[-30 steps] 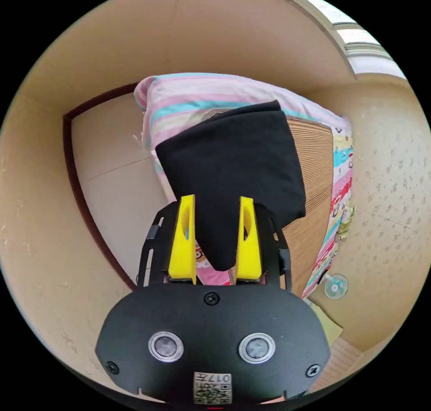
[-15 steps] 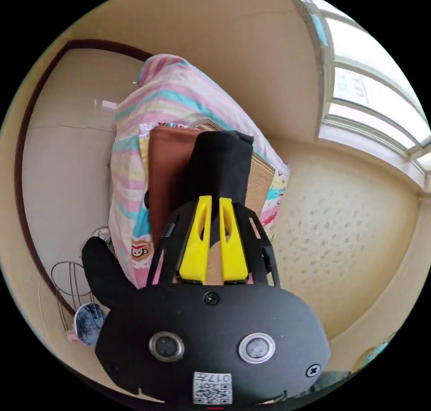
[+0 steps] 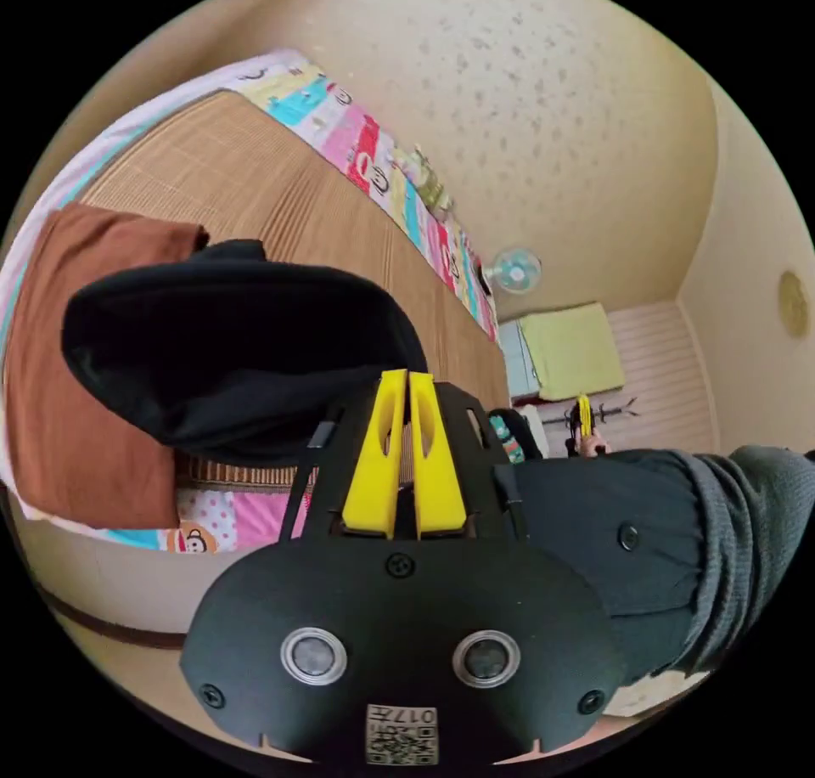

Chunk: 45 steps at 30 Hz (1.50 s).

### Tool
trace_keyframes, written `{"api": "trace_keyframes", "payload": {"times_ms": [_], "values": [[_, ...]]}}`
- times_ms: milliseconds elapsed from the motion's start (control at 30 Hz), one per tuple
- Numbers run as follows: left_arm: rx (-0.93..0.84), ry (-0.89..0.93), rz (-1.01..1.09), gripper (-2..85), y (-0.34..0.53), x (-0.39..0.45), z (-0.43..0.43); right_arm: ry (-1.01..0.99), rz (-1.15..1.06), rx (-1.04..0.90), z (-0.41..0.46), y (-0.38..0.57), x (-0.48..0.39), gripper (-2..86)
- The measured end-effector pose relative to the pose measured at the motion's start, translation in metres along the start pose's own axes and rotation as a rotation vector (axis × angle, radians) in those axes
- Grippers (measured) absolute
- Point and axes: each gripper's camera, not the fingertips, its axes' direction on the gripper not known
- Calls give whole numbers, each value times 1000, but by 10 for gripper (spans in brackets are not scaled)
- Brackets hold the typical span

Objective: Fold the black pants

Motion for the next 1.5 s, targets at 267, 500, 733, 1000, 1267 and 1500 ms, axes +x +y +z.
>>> {"api": "trace_keyframes", "payload": {"times_ms": [267, 500, 733, 1000, 1267, 1500], "values": [[275, -236, -678, 166, 26, -144, -77, 72, 27, 119, -63, 9, -1, 5], [181, 56, -699, 50, -12, -154, -27, -1, 41, 128, -55, 7, 6, 4], [-307, 252, 466, 49, -60, 123, 62, 70, 44, -80, 3, 4, 2, 5], [-969, 359, 378, 60, -28, 137, 209, 539, 80, -522, 120, 20, 32, 4], [-576, 266, -167, 96, -23, -4, 158, 680, 121, -730, 150, 77, 68, 4], [-473, 37, -375, 144, -5, -66, 215, 844, 149, -861, 165, 131, 91, 6]]}}
